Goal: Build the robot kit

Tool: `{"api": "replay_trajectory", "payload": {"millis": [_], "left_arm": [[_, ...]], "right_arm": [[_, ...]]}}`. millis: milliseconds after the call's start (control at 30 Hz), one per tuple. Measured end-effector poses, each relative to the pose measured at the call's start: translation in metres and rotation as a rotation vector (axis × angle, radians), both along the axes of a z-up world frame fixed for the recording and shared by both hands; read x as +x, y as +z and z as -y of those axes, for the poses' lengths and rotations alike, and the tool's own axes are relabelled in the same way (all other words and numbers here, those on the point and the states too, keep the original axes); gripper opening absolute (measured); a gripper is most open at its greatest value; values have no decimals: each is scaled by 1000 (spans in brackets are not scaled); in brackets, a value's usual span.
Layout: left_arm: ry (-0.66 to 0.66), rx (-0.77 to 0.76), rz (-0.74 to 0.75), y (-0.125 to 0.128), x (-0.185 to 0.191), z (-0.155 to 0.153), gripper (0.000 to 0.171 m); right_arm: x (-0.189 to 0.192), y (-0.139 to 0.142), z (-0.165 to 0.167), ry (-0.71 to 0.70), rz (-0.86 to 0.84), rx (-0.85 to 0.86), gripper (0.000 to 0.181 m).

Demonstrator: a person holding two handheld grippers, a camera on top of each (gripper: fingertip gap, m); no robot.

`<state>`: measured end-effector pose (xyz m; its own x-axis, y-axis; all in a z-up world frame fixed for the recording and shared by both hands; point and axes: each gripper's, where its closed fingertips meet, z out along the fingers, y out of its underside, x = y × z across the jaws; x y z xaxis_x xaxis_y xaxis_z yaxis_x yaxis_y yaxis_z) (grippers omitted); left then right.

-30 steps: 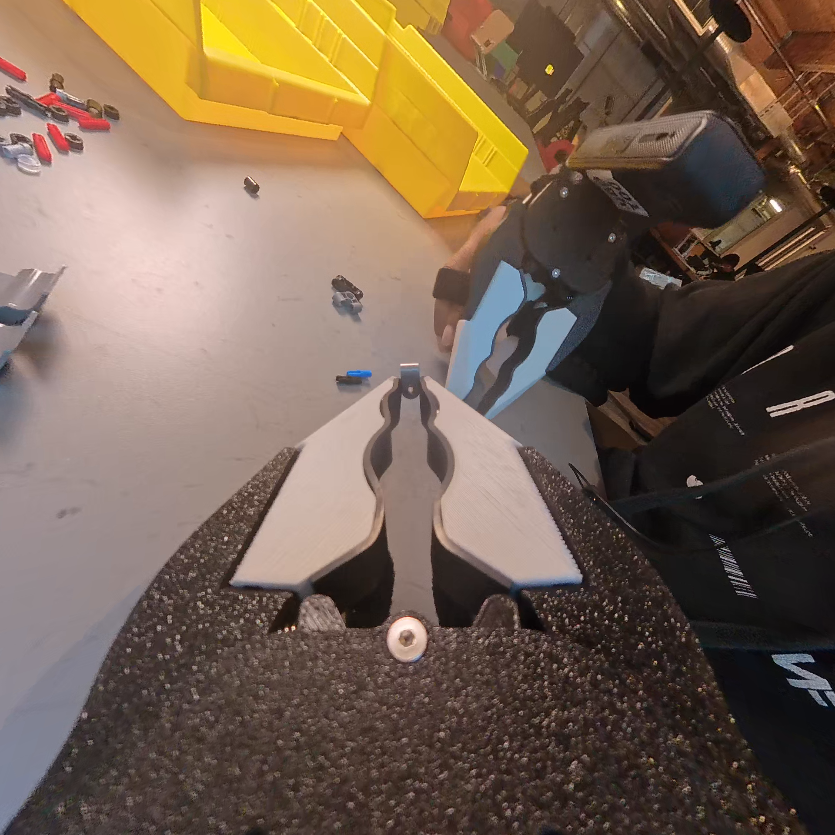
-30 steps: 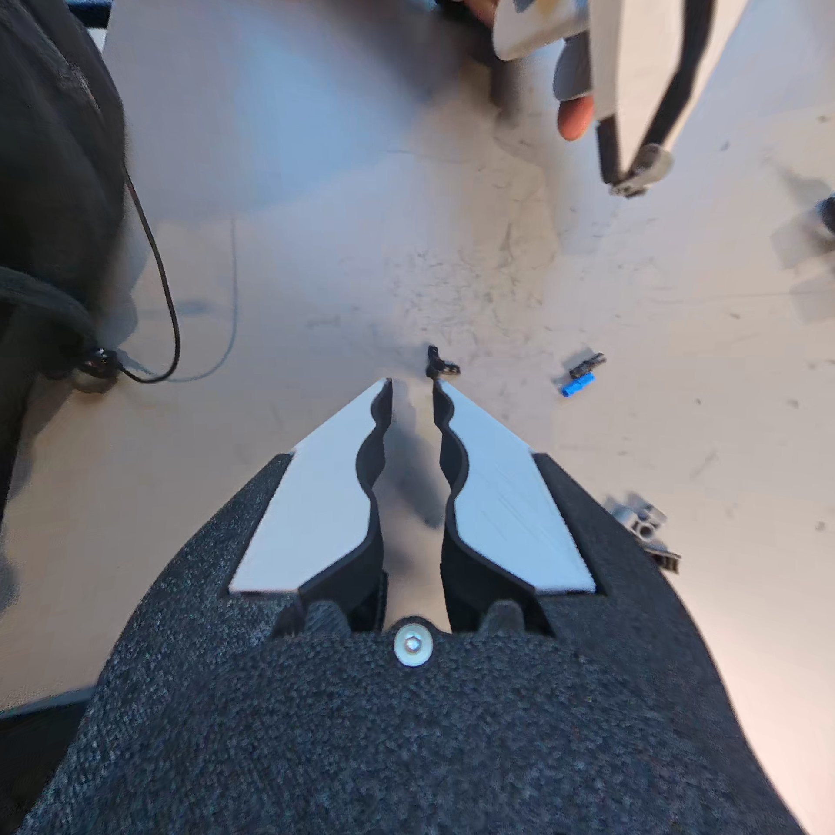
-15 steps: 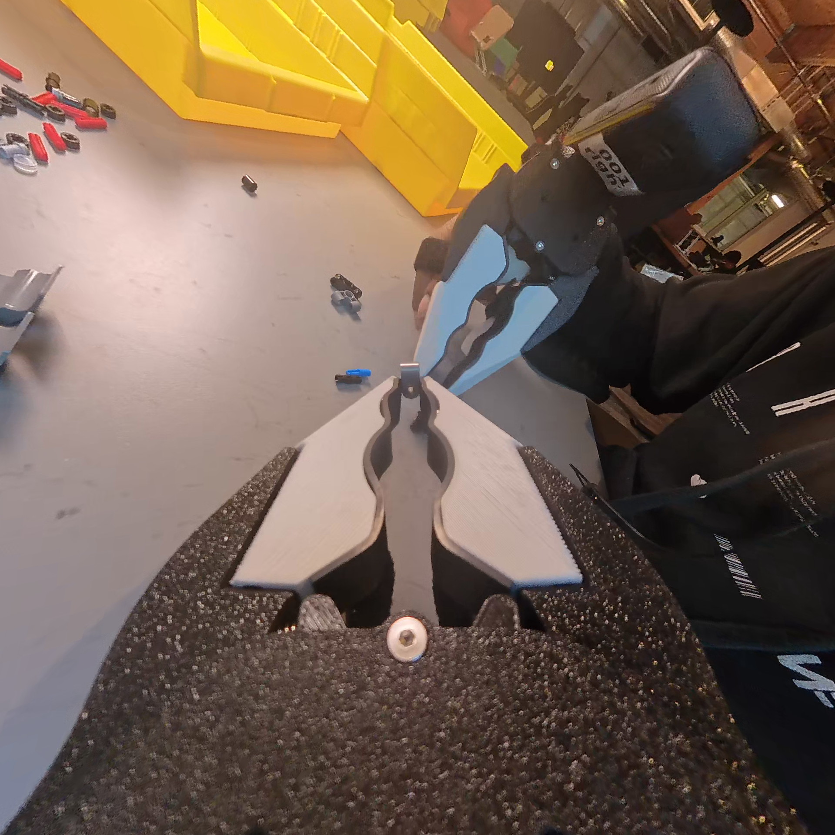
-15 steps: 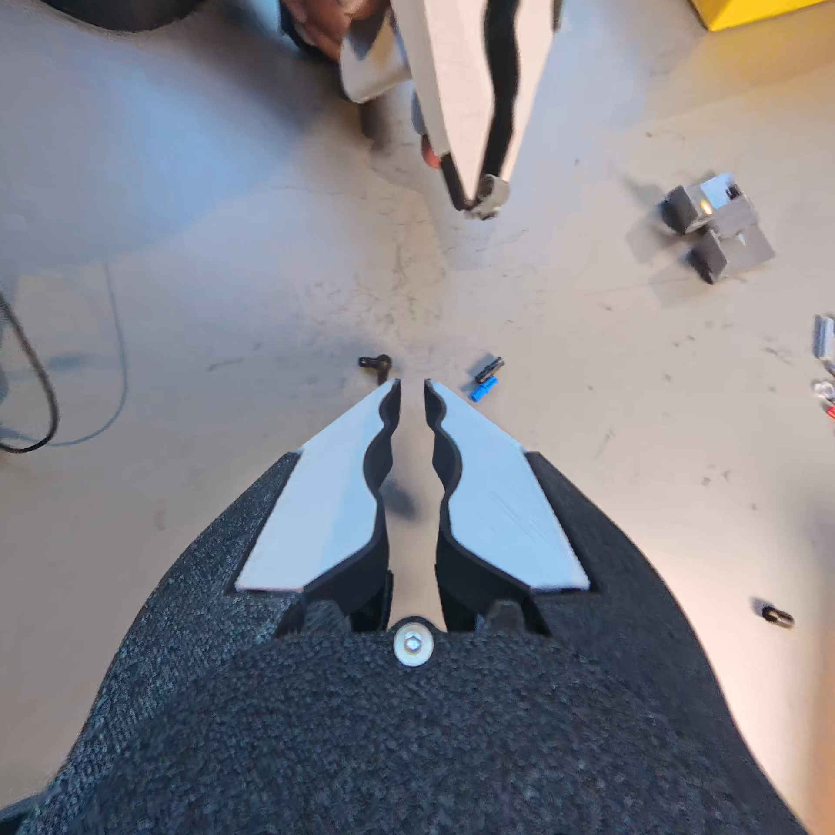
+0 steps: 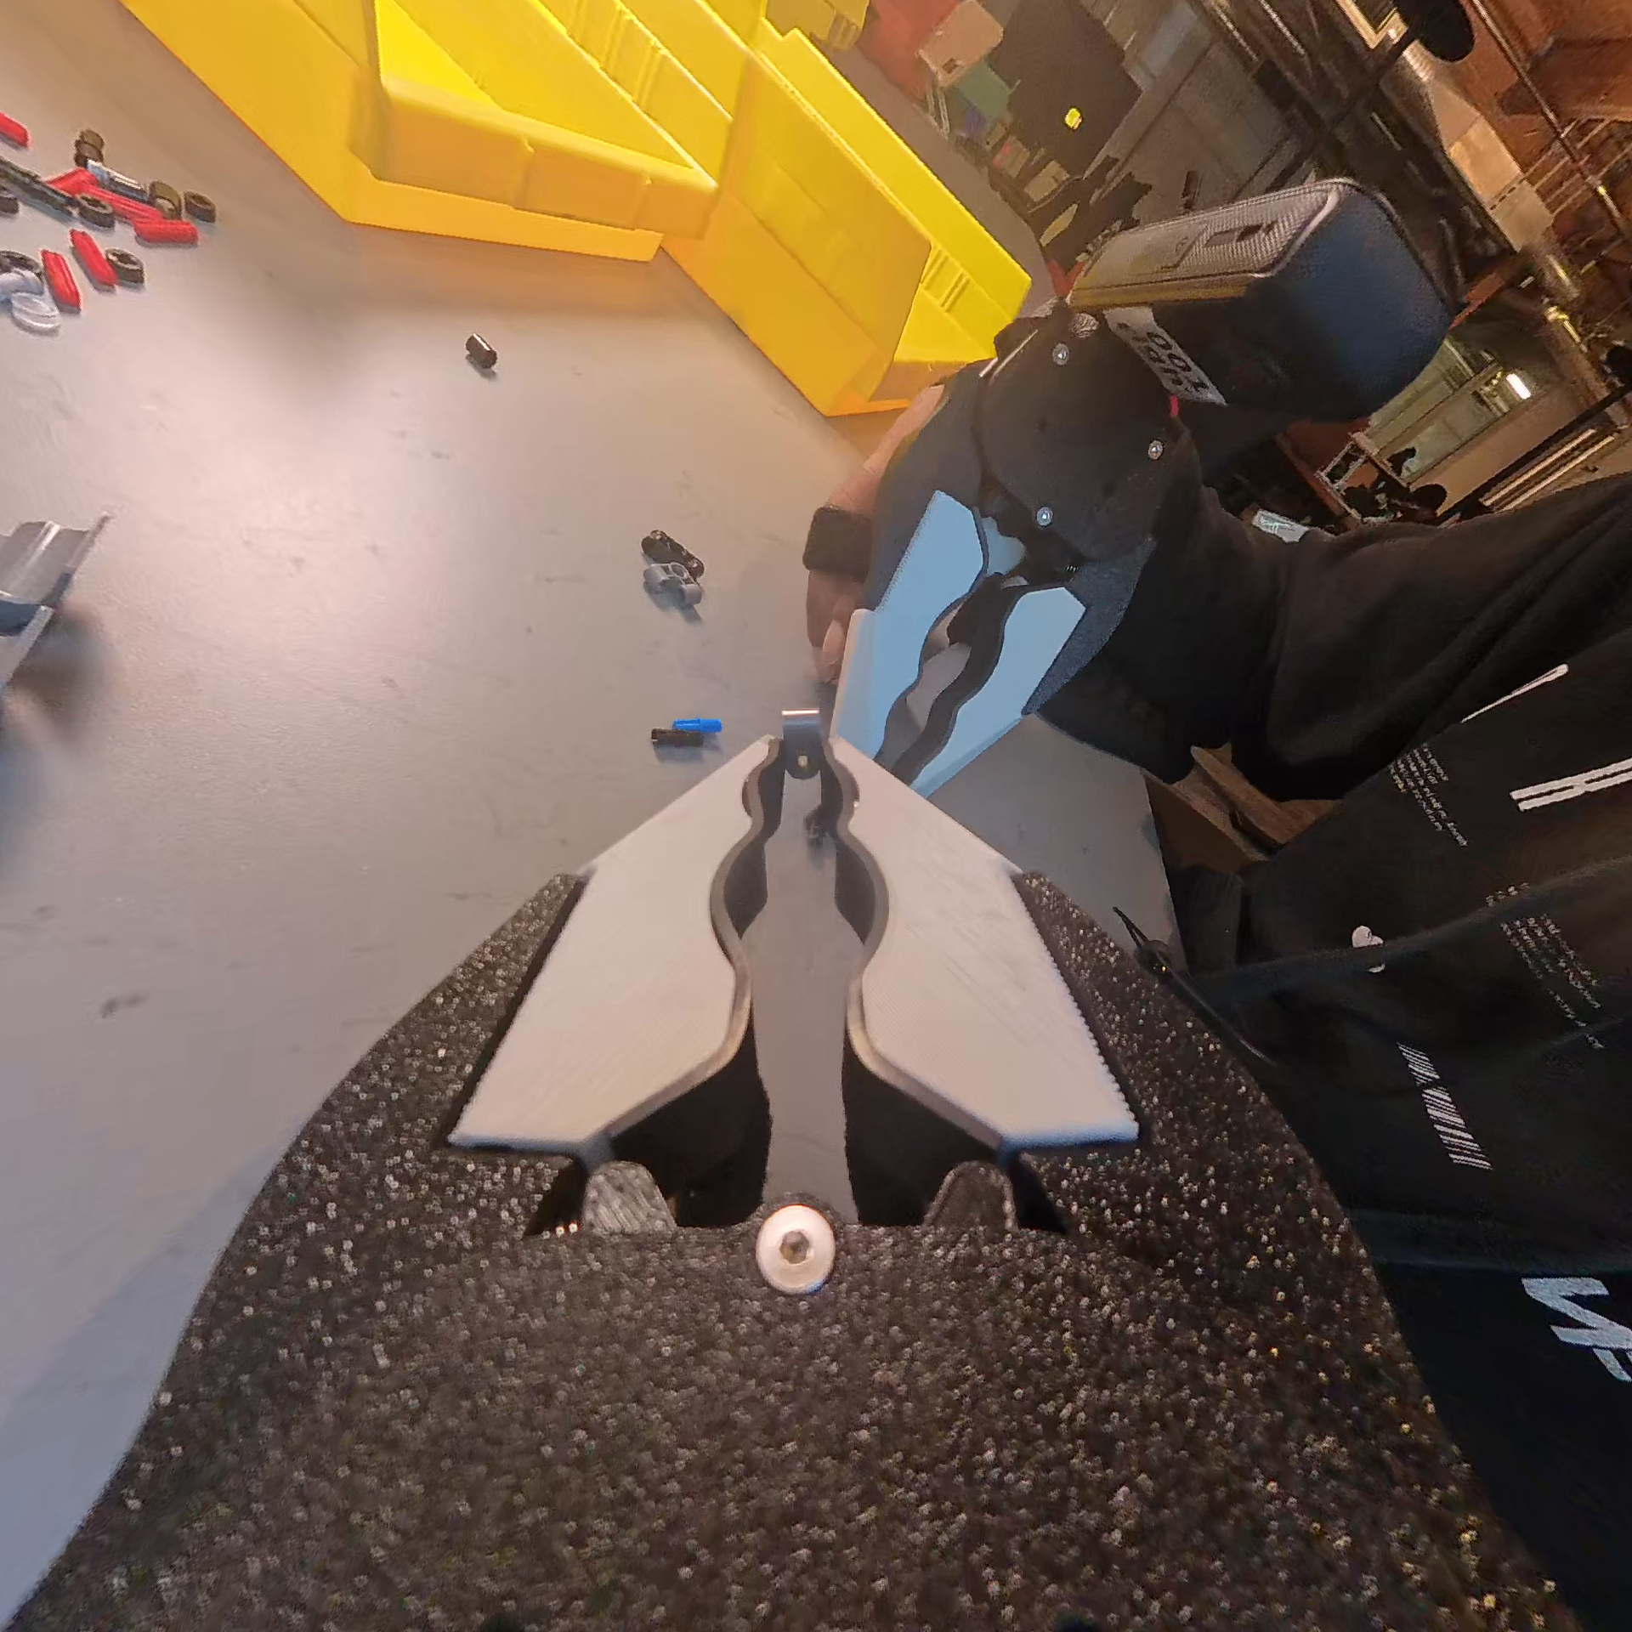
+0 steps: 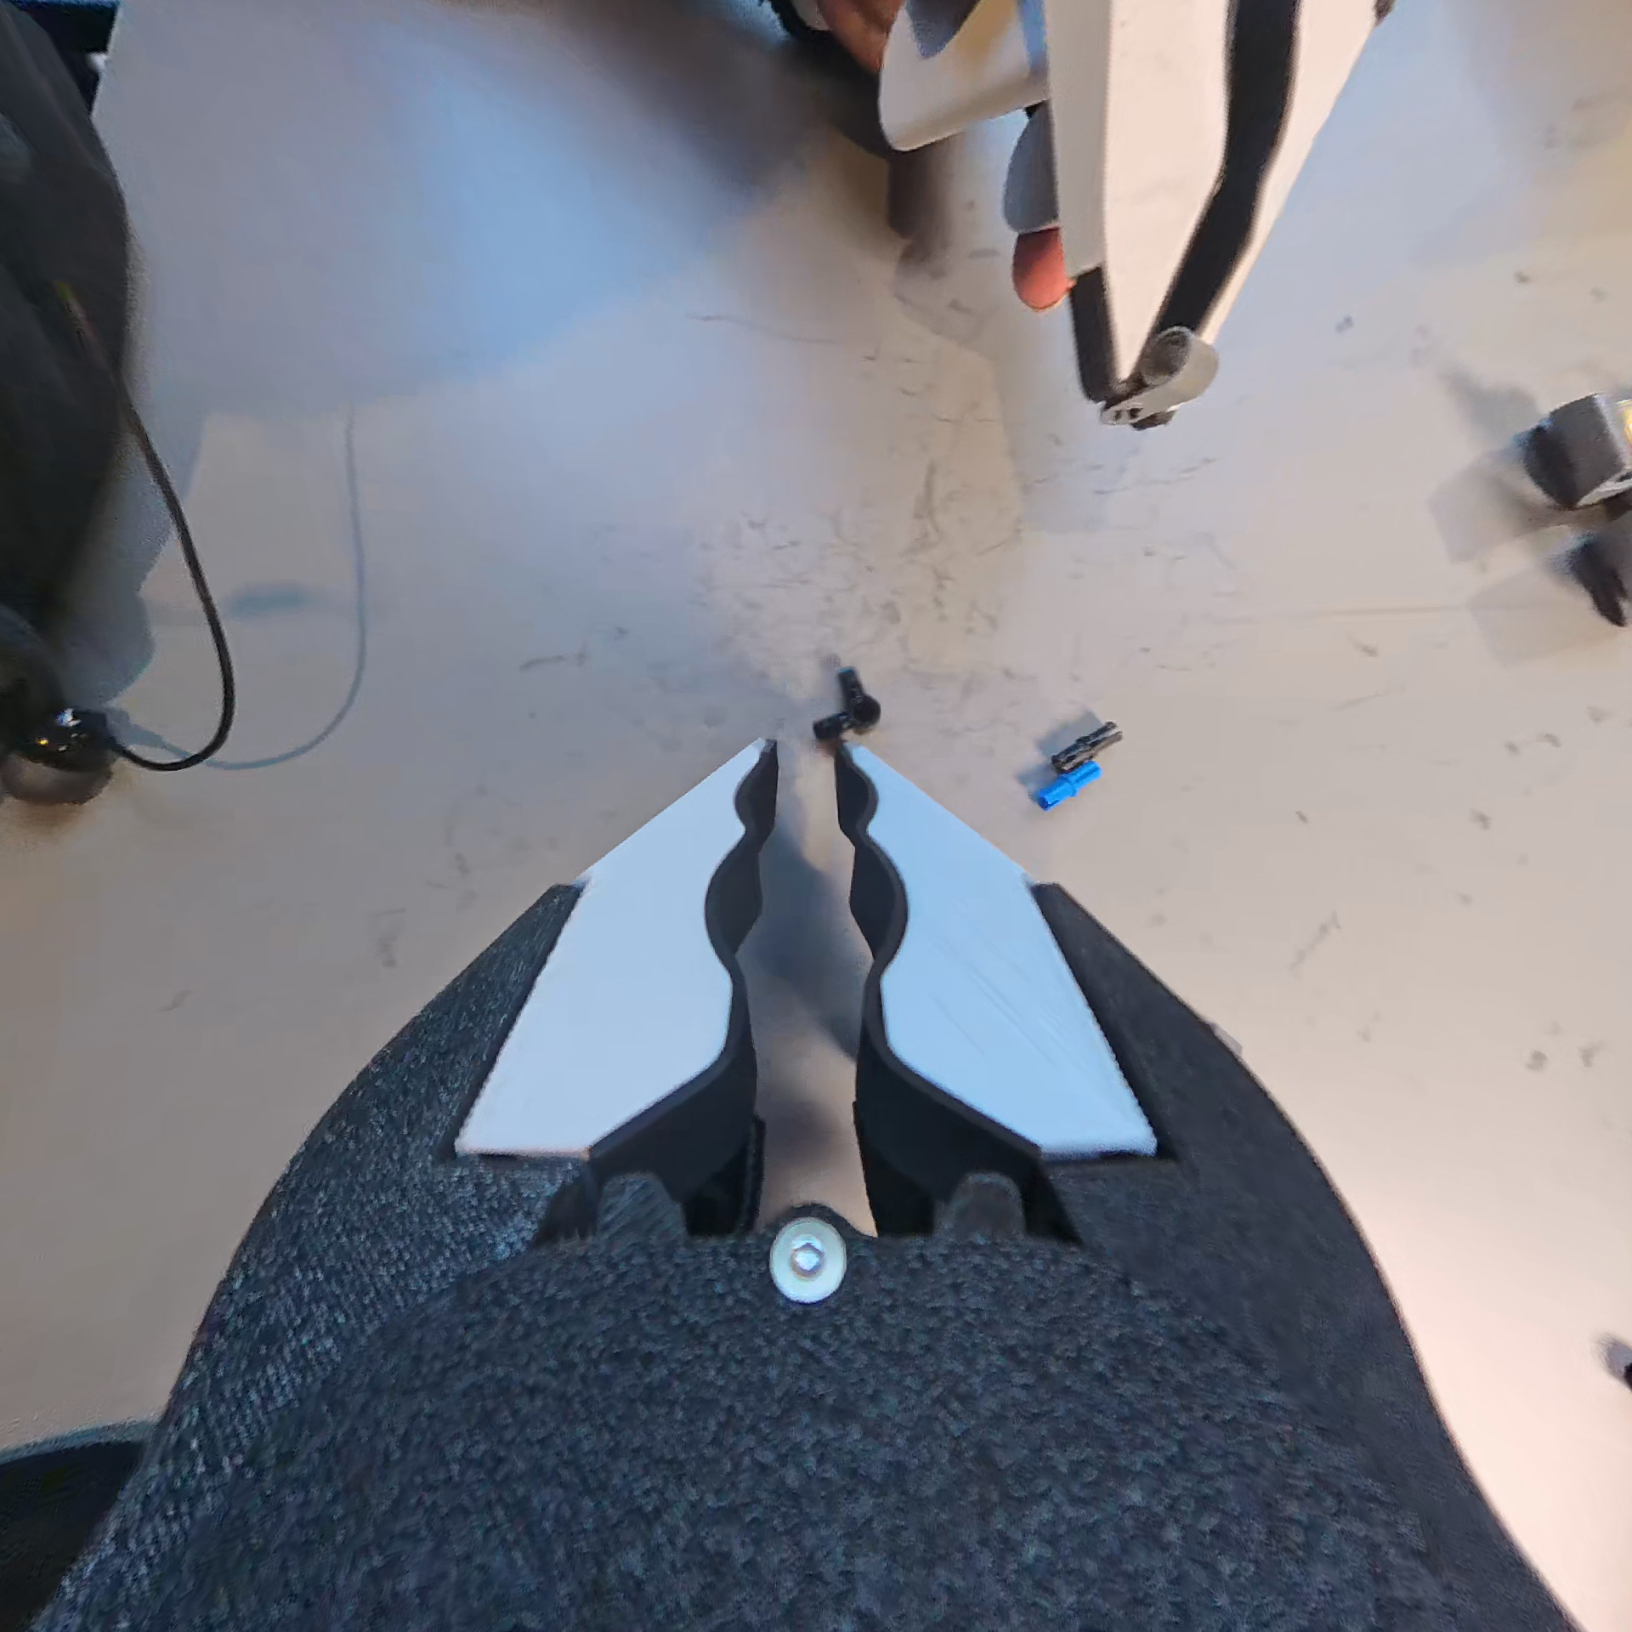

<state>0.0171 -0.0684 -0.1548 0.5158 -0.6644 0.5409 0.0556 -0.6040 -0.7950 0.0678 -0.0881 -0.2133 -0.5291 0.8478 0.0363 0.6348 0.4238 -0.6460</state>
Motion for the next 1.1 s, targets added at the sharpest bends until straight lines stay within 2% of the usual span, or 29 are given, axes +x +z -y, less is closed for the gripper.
{"api": "replay_trajectory", "payload": {"millis": [267,667,767,900,1100], "left_arm": [[0,0,-2,0,0,0,7],[-4,0,-8,-1,1,0,7],[-4,-2,-7,-1,1,1,7],[-5,-4,-7,-1,1,1,7],[-7,-2,-9,-1,1,1,7]], "right_arm": [[-6,1,-3,-50,3,-8,16],[-14,3,-16,-132,-27,24,9],[-13,6,-11,-119,-38,13,9],[-10,4,-4,-75,-37,15,18],[-15,1,-5,-85,-32,4,15]]}}
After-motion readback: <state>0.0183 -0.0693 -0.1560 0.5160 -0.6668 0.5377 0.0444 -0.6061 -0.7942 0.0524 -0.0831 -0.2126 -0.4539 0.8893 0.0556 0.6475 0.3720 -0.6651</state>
